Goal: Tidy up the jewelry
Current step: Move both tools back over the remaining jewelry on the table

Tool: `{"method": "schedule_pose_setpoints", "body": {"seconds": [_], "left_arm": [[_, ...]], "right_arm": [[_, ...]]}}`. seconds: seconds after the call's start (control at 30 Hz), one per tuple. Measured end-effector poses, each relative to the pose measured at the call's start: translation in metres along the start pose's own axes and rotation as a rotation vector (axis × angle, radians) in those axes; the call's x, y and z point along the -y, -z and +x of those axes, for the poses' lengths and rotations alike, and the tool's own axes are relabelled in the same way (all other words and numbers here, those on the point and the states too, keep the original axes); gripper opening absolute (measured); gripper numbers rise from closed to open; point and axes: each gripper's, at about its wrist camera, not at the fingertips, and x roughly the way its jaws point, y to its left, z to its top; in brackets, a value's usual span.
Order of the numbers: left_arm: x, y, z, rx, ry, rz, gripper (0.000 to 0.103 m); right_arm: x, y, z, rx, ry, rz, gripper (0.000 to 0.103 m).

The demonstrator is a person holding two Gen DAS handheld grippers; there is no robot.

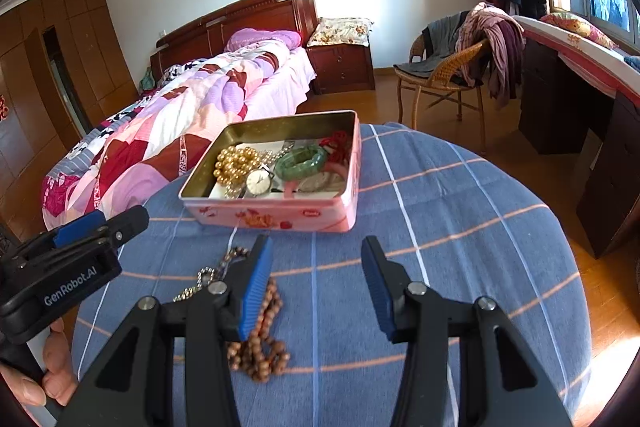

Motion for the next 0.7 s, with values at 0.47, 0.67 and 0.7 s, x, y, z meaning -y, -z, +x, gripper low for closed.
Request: {"method": "schedule_pose_setpoints", "body": {"seconds": [0.47,0.67,0.7], "left_arm": [[-0.031,0.063,-0.015,-0.083,-0.042,-0.050,0.063],[-0.036,0.084,-0.021,-0.099,-0.026,-0.045,0.063],[-0.037,0.086,-0.022,-0.102,-0.025,-0.044,0.063]], "right_arm": [[0.002,0.029,-0.016,-0.029,0.011,-0.014,0.050],[0.002,0.045,-0.020,-0.064,0.004,-0.030,0.050],[0.002,0.047,-0.020,-0.068,0.002,-0.032,0.050]]}}
